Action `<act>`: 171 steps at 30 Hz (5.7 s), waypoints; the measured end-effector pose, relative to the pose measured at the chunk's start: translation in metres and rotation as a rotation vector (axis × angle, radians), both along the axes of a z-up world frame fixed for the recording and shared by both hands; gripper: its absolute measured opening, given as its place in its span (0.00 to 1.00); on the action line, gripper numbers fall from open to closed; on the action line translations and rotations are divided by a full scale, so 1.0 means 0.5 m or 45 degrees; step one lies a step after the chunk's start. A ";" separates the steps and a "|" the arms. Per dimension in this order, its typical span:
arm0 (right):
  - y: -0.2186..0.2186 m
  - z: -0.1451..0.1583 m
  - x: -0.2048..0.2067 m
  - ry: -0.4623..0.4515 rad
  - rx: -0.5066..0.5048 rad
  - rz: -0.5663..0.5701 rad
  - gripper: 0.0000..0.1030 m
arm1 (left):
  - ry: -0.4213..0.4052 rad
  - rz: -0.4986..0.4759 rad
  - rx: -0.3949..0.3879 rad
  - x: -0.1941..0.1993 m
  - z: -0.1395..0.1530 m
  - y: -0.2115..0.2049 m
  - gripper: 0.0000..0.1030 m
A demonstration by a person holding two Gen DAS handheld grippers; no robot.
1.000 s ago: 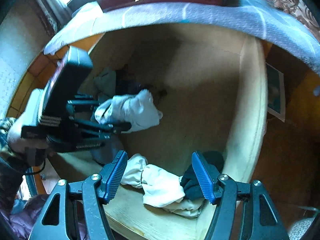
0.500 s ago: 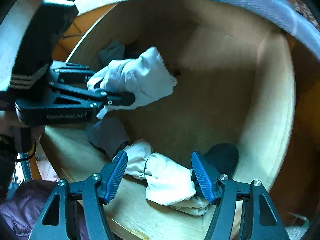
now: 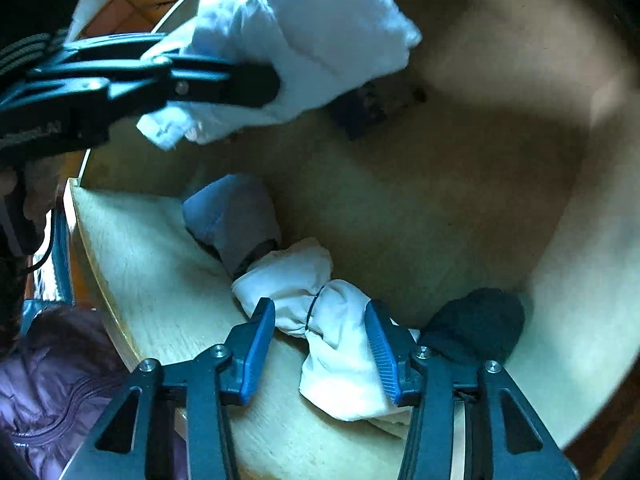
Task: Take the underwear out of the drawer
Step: 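Close the right gripper on the white sock while the left lifts the white garment out, then lower the white garment into the tin box and open the left gripper, then move the left tool back down into the drawer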
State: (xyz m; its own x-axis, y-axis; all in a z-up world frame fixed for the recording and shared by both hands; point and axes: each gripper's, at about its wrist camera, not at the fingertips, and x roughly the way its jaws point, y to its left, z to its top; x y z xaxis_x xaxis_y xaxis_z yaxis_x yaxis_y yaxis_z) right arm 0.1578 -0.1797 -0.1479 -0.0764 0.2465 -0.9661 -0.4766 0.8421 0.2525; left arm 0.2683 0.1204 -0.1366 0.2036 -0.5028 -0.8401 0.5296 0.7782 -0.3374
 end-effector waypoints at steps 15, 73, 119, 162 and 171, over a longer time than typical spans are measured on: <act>0.014 -0.093 0.049 0.186 -0.066 0.062 0.45 | -0.008 0.015 0.070 -0.001 -0.036 -0.030 0.31; 0.067 -0.137 0.126 0.230 -0.121 0.065 0.45 | -0.508 0.372 -0.099 0.188 0.409 -0.028 0.31; 0.065 -0.140 0.129 0.241 -0.114 0.069 0.45 | -0.418 0.556 0.124 0.327 0.233 -0.057 0.48; 0.065 -0.141 0.134 0.247 -0.111 0.070 0.44 | -0.240 0.041 0.306 -0.013 0.038 -0.082 0.50; 0.066 -0.144 0.137 0.251 -0.102 0.071 0.44 | -0.241 -0.318 0.640 -0.002 -0.083 -0.183 0.50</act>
State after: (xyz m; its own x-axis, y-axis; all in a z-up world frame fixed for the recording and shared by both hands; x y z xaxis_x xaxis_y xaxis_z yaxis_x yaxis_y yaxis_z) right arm 0.2262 -0.1468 -0.2199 -0.2769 0.1596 -0.9476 -0.4709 0.8370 0.2786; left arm 0.2675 0.0290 -0.1780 0.3000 -0.1048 -0.9482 0.7322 0.6624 0.1585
